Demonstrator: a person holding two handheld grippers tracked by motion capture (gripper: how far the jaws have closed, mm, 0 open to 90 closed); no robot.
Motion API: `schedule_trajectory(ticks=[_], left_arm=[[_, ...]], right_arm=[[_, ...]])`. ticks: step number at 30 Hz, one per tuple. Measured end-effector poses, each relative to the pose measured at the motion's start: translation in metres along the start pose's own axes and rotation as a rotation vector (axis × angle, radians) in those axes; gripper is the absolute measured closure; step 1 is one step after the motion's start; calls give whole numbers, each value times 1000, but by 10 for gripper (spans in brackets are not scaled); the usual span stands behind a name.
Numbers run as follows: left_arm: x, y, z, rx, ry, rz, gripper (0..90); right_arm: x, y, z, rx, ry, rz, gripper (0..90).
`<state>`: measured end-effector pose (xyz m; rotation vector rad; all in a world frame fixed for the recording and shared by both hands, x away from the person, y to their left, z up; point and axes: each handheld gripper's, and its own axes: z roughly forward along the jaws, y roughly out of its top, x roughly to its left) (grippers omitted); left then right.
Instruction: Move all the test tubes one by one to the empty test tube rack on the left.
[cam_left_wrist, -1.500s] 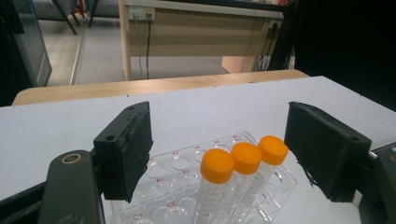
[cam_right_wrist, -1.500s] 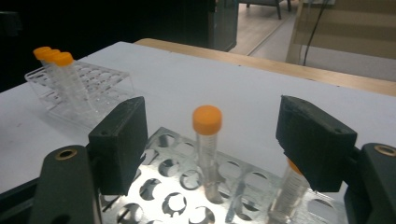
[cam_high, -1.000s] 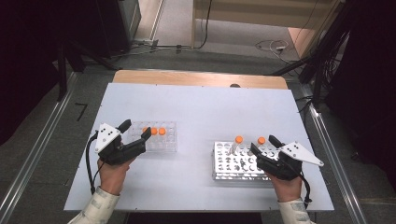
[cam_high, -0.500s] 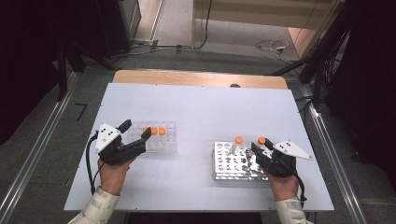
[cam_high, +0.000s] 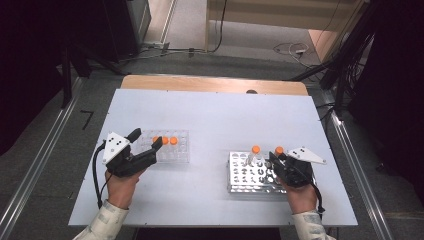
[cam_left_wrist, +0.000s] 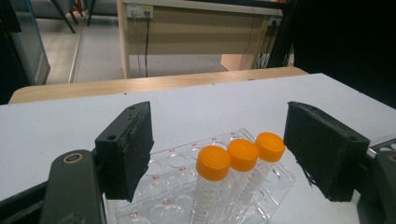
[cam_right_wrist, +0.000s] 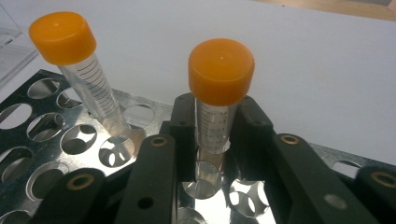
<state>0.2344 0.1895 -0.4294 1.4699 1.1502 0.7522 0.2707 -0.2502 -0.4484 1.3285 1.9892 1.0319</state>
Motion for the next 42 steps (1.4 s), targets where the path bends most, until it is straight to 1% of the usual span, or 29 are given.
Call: schedule_trajectory(ticks=[1, 4, 9, 15, 18, 24, 28, 34, 42], left_arm=[[0, 0, 0, 0, 0, 0, 237], [0, 0, 0, 1, -1, 1, 238], [0, 0, 0, 1, -2, 1, 239], [0, 0, 0, 0, -3, 2, 239], [0, 0, 0, -1, -3, 2, 239], [-1, 0, 0, 2, -2, 2, 239], [-1, 0, 0, 2, -3, 3, 239], [-1, 0, -1, 0, -3, 2, 239], [-1, 1, -1, -4, -4, 1, 239]], right_arm=[[0, 0, 0, 0, -8, -3, 713], [0, 0, 0, 0, -11, 0, 716], [-1, 3, -5, -27, -4, 2, 717], [-4, 11, -17, -64, 2, 13, 719], [-4, 14, -22, -83, 7, 9, 721], [-1, 21, -35, -124, -3, -6, 723], [1, 25, -44, -144, 1, -11, 723], [3, 29, -54, -153, 23, -19, 723], [12, 32, -61, -143, 81, -30, 723]])
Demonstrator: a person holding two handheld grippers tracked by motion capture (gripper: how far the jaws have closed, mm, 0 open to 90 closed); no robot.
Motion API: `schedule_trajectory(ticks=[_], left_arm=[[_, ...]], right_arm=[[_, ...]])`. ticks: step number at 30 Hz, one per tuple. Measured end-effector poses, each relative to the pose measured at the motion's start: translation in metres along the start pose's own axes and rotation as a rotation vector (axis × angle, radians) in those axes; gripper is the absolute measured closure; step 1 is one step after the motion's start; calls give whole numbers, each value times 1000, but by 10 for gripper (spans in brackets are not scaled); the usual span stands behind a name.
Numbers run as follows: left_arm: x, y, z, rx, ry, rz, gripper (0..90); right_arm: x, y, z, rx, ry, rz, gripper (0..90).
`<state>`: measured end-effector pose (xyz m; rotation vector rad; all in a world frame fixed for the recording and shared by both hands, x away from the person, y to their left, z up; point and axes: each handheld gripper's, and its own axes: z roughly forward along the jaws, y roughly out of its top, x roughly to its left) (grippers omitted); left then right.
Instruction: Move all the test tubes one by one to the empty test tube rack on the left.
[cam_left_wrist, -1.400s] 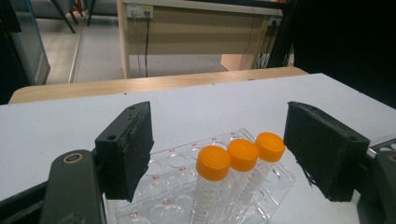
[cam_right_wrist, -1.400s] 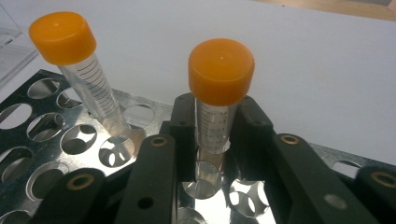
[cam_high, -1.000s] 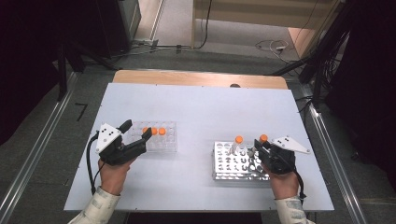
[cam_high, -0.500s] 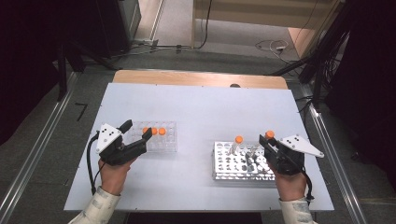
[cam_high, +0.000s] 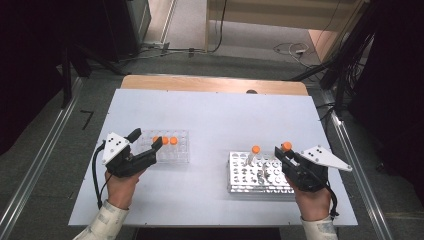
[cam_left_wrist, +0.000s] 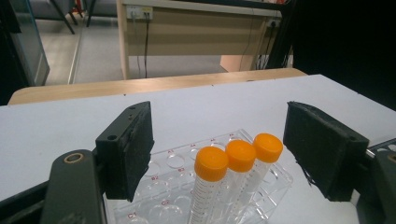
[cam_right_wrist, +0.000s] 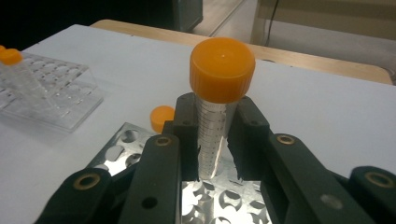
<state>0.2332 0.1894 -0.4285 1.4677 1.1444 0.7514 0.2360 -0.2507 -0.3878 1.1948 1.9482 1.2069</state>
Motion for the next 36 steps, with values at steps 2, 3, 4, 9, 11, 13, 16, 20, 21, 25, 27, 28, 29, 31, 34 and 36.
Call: schedule_trajectory(ticks=[2, 3, 4, 9, 11, 13, 16, 20, 21, 25, 27, 28, 29, 31, 34, 36], left_arm=[[0, 0, 0, 0, 0, 0, 240], [0, 0, 0, 0, 1, 0, 239], [0, 0, 0, 0, 0, -1, 240], [-1, 0, 0, 1, 1, 0, 240], [-1, 0, 0, 3, 0, 2, 240], [-1, 0, 0, 4, 1, 4, 240], [-1, 0, 0, 5, 1, 4, 240], [-1, 0, 0, 5, 1, 5, 240], [-1, -1, 0, 6, 1, 3, 240], [-2, -1, 1, 5, -3, 3, 240], [-2, -1, 0, 4, -3, 4, 240], [-2, 0, 0, 3, -4, 5, 240], [-2, 0, 0, 3, -3, 5, 240], [-2, 0, 0, 2, -3, 4, 240], [-2, 0, 0, 0, -5, 4, 240], [-3, 0, 0, -1, -5, 3, 240]], right_arm=[[3, 0, 0, 0, 12, -3, 723], [5, 0, 0, 0, 17, -6, 723], [6, 0, 0, 1, 25, -10, 723], [16, 0, 2, 7, 57, -21, 723], [20, -1, 4, 6, 67, -27, 723], [24, -3, 6, 13, 89, -30, 723], [31, -5, 10, 24, 105, -37, 723], [37, -5, 13, 24, 130, -48, 723], [39, -5, 14, 26, 136, -46, 723], [46, -3, 17, 27, 160, -56, 723], [51, -2, 20, 29, 178, -61, 723], [53, -2, 21, 31, 183, -65, 723], [56, -2, 22, 33, 188, -68, 723], [61, -1, 25, 35, 202, -79, 723], [67, 0, 29, 39, 212, -90, 723], [69, 0, 32, 40, 218, -94, 723]])
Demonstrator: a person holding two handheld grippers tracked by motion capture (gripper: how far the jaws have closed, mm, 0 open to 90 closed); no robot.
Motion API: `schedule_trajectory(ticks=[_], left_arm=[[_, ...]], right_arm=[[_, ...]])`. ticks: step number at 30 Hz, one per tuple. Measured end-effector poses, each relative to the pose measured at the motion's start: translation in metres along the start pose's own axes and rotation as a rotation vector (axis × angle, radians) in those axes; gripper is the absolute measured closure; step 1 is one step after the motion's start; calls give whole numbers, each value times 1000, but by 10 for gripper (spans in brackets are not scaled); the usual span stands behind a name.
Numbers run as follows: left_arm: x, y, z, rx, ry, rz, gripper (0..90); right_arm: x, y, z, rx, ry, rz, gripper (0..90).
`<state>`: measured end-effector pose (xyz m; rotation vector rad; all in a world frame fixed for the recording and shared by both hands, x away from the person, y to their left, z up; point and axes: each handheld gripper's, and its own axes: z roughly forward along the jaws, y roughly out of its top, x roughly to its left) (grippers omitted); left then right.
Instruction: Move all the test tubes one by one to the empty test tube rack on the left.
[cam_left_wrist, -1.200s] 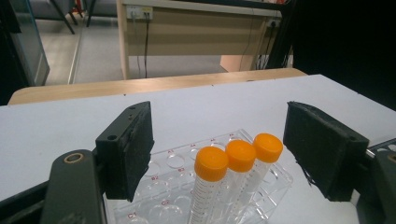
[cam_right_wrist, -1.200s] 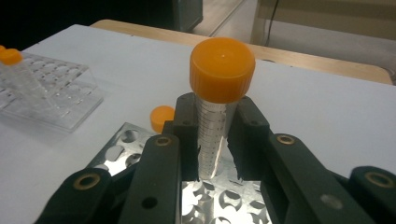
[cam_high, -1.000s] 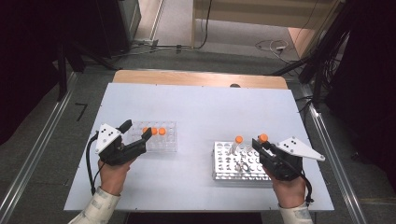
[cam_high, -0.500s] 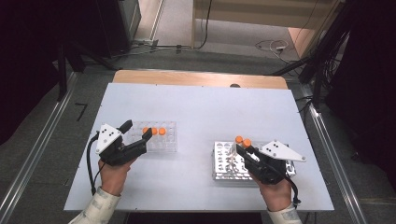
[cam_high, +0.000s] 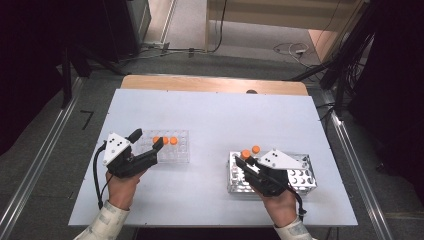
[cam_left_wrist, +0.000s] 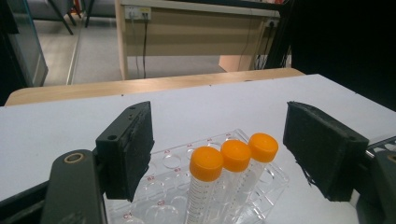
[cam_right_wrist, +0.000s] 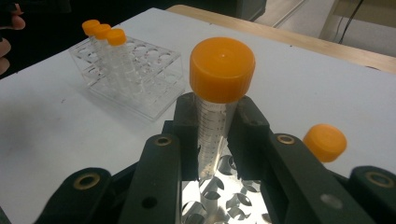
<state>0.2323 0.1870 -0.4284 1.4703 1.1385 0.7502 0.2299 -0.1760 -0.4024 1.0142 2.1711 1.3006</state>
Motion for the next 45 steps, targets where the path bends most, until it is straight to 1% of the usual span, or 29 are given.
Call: schedule_trajectory(ticks=[6, 10, 19, 26, 32, 37, 45], left_arm=[[0, 1, -1, -3, 1, -1, 244], [-1, 1, -1, -7, -4, 0, 244], [-3, 2, -2, -13, -13, 1, 245], [-6, 4, -4, -17, -27, 4, 244], [-13, 5, -4, -16, -57, 15, 244], [-22, 6, -4, -9, -99, 26, 244], [-43, 5, -5, -2, -169, 58, 245]], right_arm=[[2, 2, 8, 0, 26, 8, 723], [4, 4, 14, 7, 35, -4, 723], [15, 9, 29, 19, 61, -27, 723], [22, 10, 42, 29, 69, -44, 723], [26, 8, 53, 47, 77, -64, 723], [30, 8, 60, 57, 84, -80, 723], [40, 4, 73, 83, 101, -108, 723]])
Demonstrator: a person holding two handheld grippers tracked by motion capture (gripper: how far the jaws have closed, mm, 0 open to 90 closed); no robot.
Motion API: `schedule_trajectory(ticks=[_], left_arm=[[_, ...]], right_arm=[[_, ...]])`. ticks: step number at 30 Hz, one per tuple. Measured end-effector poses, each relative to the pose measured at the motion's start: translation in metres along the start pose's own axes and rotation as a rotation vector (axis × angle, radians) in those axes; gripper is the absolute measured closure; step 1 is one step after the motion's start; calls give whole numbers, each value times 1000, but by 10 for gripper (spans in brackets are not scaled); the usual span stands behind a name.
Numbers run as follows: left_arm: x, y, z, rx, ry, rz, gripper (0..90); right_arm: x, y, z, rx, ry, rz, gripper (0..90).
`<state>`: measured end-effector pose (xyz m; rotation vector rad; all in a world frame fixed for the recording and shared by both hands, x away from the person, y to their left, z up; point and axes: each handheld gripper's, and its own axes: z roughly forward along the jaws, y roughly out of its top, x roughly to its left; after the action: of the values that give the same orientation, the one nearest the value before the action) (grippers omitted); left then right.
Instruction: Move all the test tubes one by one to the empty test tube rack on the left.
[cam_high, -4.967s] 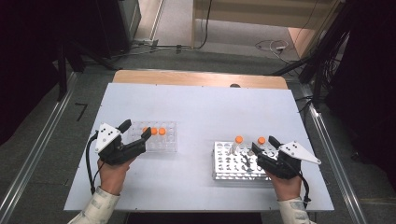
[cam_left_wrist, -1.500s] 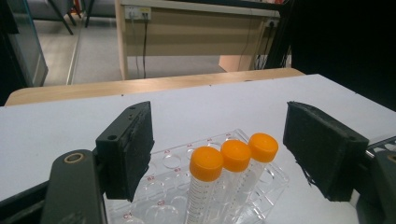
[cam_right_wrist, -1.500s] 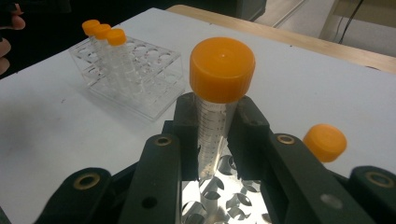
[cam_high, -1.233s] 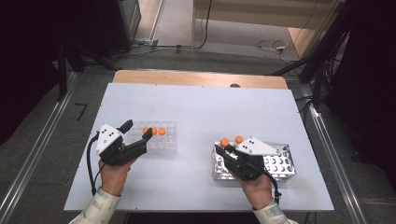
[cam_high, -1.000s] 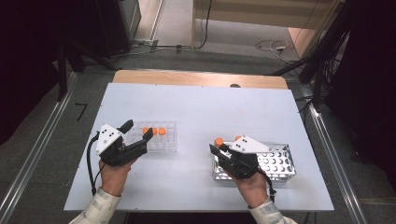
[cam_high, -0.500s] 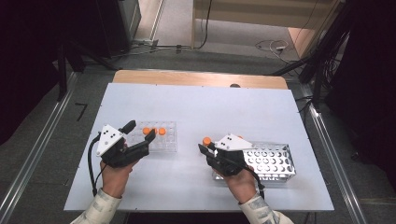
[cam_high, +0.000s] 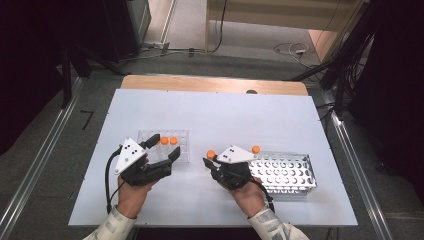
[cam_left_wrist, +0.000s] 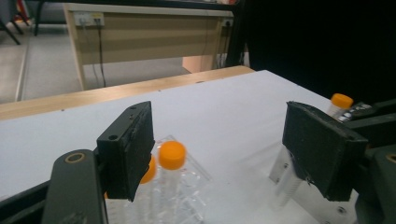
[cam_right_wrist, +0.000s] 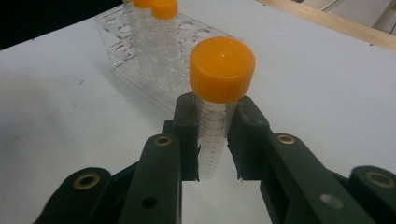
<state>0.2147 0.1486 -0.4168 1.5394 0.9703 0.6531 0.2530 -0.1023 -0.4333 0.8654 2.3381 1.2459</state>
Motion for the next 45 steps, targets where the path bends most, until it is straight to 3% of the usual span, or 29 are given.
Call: schedule_trajectory(ticks=[13, 25, 35, 42, 45], left_arm=[[-29, -10, 16, 67, -126, 50, 290], [-38, -18, 25, 104, -202, 81, 541], [-40, -21, 27, 123, -207, 93, 677], [-39, -20, 26, 126, -202, 90, 693], [-37, -19, 25, 122, -195, 84, 694]], right_arm=[[17, 1, 12, 15, 37, -38, 723], [26, 1, 12, 16, 61, -58, 723], [28, 1, 12, 18, 65, -61, 723], [28, 0, 12, 18, 72, -59, 715], [27, 1, 10, 12, 84, -51, 598]])
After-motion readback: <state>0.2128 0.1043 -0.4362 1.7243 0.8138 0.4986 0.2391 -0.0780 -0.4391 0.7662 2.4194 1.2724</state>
